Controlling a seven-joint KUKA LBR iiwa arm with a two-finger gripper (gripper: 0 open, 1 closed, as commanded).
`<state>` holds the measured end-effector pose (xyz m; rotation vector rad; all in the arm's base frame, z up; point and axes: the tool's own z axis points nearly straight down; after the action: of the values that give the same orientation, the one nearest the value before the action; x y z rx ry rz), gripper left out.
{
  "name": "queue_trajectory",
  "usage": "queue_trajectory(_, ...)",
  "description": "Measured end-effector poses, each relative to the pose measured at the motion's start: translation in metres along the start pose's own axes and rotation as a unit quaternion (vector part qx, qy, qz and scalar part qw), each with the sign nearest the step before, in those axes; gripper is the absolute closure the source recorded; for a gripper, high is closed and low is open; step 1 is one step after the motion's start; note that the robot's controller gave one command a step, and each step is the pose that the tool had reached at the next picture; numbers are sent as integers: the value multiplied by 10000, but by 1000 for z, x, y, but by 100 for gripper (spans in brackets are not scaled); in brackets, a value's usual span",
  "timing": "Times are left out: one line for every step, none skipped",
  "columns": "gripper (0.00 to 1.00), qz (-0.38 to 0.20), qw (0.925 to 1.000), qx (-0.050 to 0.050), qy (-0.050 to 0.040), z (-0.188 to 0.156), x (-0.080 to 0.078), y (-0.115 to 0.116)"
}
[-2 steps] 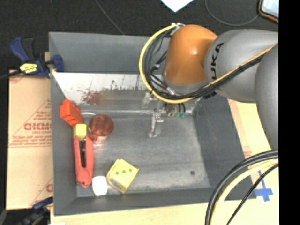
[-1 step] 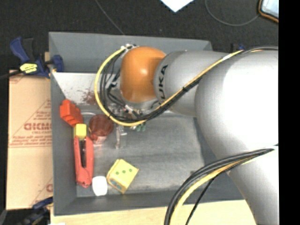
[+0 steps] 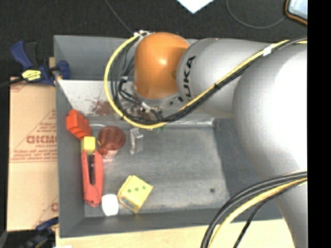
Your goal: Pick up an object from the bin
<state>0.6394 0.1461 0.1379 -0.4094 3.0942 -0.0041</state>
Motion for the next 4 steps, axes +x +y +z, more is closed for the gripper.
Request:
queue_trajectory(0,-2038,9790,-51,49,35,11,50)
queue_trajectory(0,889,9960,-2,-16,64,-9,19)
queue_trajectory(100,-662,9978,-43,31,65,53,33)
queue_trajectory(100,-660,9978,-44,30,65,53,33)
